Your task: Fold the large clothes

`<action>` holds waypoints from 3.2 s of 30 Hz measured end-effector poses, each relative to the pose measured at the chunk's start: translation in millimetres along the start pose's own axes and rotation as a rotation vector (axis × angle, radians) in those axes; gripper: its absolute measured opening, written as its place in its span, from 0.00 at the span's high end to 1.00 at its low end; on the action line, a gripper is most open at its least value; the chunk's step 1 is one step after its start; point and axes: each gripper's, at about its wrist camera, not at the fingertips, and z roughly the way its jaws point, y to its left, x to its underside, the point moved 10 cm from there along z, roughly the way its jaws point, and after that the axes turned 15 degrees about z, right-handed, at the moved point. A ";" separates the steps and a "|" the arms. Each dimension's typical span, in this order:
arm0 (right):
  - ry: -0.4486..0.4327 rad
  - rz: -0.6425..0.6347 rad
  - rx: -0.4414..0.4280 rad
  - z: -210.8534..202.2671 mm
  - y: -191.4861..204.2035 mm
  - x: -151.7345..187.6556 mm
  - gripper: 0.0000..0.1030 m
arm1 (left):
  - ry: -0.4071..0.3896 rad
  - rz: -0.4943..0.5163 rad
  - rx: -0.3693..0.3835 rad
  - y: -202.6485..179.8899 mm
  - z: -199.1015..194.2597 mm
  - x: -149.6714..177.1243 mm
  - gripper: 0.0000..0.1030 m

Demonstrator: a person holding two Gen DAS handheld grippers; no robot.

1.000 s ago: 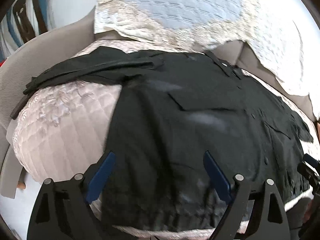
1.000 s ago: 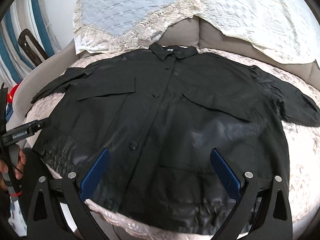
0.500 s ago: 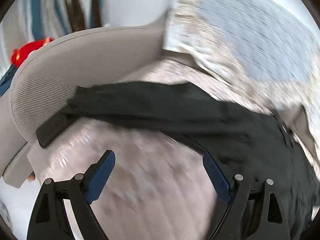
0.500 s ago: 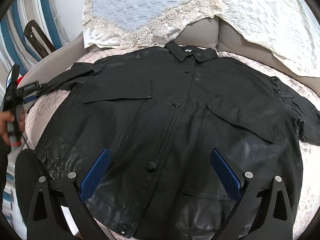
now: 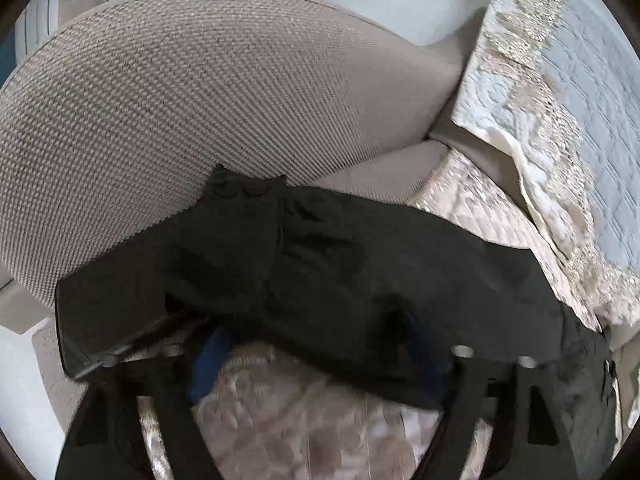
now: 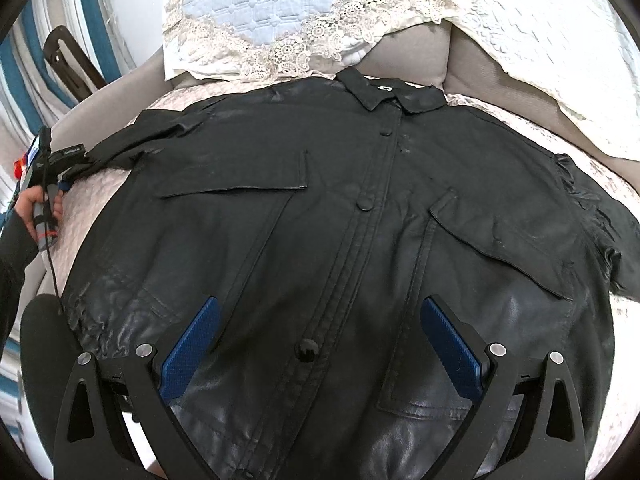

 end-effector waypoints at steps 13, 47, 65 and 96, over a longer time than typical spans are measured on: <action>-0.017 0.038 -0.016 -6.7 -16.2 0.4 0.02 | -0.206 0.252 -0.005 -82.4 -75.0 -62.2 0.93; -0.058 0.192 -0.172 -2.9 -14.7 -62.8 0.03 | -0.084 0.594 0.499 -296.3 -125.3 29.7 0.38; 0.111 0.275 -0.125 130.4 -6.6 -146.7 0.92 | 0.040 0.659 0.421 -302.6 -49.4 79.9 0.50; -0.138 0.565 -0.039 -53.6 -220.7 -59.1 0.41 | 0.035 0.784 0.518 -345.7 -175.4 191.2 0.40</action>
